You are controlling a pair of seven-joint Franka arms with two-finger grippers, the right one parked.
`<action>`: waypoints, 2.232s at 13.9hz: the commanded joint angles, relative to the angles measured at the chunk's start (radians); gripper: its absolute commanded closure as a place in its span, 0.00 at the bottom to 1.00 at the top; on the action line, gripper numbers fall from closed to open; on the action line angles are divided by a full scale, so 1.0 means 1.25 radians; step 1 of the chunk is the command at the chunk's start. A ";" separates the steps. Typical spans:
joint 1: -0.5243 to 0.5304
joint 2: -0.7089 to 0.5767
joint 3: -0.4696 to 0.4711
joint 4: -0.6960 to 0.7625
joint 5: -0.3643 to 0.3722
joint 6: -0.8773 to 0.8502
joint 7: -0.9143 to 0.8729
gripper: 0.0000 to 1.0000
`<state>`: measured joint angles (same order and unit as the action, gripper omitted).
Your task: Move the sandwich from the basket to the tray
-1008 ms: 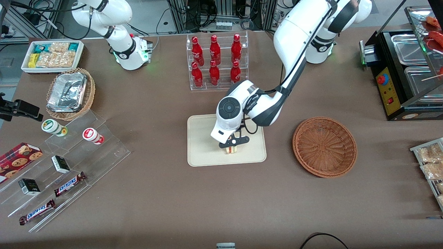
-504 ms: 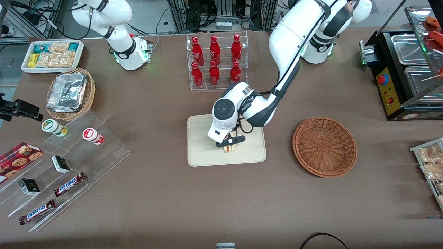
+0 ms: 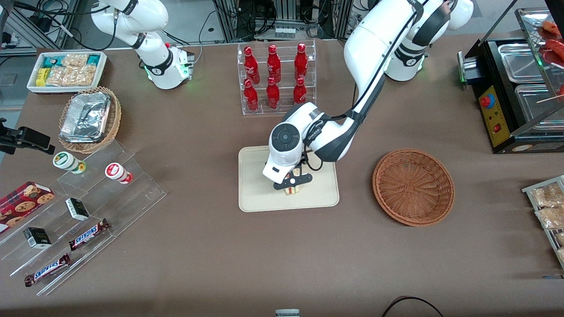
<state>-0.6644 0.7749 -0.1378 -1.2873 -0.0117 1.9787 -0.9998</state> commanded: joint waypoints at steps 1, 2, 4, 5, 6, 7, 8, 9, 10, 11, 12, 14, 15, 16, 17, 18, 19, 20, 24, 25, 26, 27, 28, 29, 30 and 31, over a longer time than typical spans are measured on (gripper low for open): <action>-0.002 -0.030 0.013 0.072 -0.010 -0.099 0.000 0.00; -0.001 -0.031 0.016 0.093 -0.009 -0.122 0.002 0.00; 0.000 -0.052 0.028 0.107 -0.009 -0.146 0.012 0.00; -0.001 -0.065 0.052 0.107 -0.010 -0.154 0.045 0.00; -0.001 -0.079 0.064 0.106 -0.012 -0.176 0.096 0.00; 0.001 -0.090 0.070 0.106 -0.010 -0.198 0.144 0.00; 0.000 -0.106 0.110 0.101 -0.019 -0.211 0.189 0.00; 0.000 -0.122 0.164 0.090 -0.055 -0.222 0.241 0.00; -0.001 -0.144 0.216 0.067 -0.101 -0.251 0.312 0.00; -0.001 -0.164 0.262 0.037 -0.124 -0.262 0.389 0.00; -0.001 -0.193 0.310 -0.001 -0.134 -0.264 0.479 0.00; -0.001 -0.238 0.384 -0.058 -0.133 -0.267 0.593 0.00; -0.002 -0.254 0.418 -0.081 -0.134 -0.271 0.643 0.00; -0.002 -0.260 0.427 -0.084 -0.134 -0.272 0.668 0.00; -0.001 -0.262 0.428 -0.086 -0.134 -0.274 0.672 0.00; -0.001 -0.263 0.428 -0.084 -0.133 -0.275 0.673 0.00; -0.002 -0.273 0.428 -0.086 -0.129 -0.280 0.675 0.00; -0.001 -0.282 0.434 -0.086 -0.127 -0.288 0.676 0.00; -0.003 -0.316 0.514 -0.086 -0.122 -0.340 0.775 0.00; -0.001 -0.341 0.524 -0.092 -0.118 -0.347 0.789 0.00; 0.001 -0.360 0.524 -0.099 -0.118 -0.350 0.802 0.00; 0.060 -0.365 0.507 -0.099 -0.121 -0.356 0.810 0.00; 0.115 -0.378 0.442 -0.099 -0.116 -0.362 0.812 0.00; 0.154 -0.392 0.392 -0.099 -0.084 -0.364 0.812 0.00; 0.196 -0.398 0.337 -0.099 -0.049 -0.372 0.812 0.00; 0.258 -0.412 0.261 -0.102 -0.024 -0.373 0.812 0.00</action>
<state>-0.4423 0.3072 0.3318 -1.3851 -0.1008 1.5224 0.0107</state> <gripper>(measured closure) 0.000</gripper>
